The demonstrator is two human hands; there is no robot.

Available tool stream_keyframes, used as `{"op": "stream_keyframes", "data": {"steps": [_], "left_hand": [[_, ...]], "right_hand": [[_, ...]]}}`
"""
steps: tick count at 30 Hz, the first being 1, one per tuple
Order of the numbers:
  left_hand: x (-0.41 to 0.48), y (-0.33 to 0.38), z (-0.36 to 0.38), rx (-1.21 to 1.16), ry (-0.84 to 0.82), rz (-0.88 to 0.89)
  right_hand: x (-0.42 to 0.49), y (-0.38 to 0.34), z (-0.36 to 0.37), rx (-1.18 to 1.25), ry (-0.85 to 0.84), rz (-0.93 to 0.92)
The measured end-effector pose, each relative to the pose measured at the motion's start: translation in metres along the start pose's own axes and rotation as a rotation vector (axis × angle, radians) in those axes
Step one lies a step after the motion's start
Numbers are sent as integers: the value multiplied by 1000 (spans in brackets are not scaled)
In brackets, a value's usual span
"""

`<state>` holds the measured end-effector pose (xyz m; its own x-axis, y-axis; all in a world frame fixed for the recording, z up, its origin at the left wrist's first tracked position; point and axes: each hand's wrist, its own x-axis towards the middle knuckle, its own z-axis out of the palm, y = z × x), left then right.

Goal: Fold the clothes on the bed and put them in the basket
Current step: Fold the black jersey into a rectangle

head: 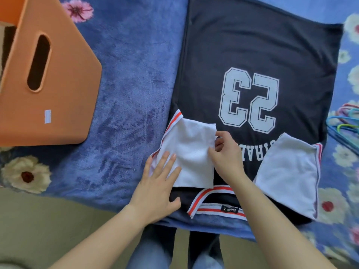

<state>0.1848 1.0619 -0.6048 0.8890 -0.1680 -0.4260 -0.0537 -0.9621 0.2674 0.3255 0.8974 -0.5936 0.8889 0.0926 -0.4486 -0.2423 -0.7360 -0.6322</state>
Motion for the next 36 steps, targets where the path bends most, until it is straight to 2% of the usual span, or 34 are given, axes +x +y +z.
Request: {"op": "stream_keyframes", "data": {"steps": [2, 5, 9, 13, 16, 19, 20, 22, 25, 30, 33, 36], "left_hand": [[-4, 6, -1, 26, -10, 67], [-11, 14, 0, 63, -4, 203], [-9, 22, 10, 158, -1, 344], [2, 21, 23, 239, -18, 307], [5, 19, 21, 241, -48, 308], [9, 17, 18, 212, 24, 337], [12, 16, 16, 193, 33, 347], [22, 22, 7, 132, 18, 343], [49, 42, -30, 36, -123, 114], [86, 59, -89, -145, -494, -216], [72, 75, -104, -251, -788, -318], [39, 103, -89, -364, -1083, -435]], "right_hand": [[-12, 14, -8, -164, 27, -154], [-38, 55, -43, -434, -26, -331], [-83, 133, -117, -768, -153, -380], [-109, 189, -156, -985, -350, -397], [-101, 205, -145, -1006, -324, -300], [-77, 206, -134, -952, -257, -372], [-70, 203, -131, -904, -253, -407], [-58, 191, -133, -704, -227, -319], [-44, 161, -151, -471, -234, -34], [-31, 125, -191, -460, -464, 76], [-42, 117, -211, -409, -711, 189], [-63, 122, -221, -438, -992, 360]]}}
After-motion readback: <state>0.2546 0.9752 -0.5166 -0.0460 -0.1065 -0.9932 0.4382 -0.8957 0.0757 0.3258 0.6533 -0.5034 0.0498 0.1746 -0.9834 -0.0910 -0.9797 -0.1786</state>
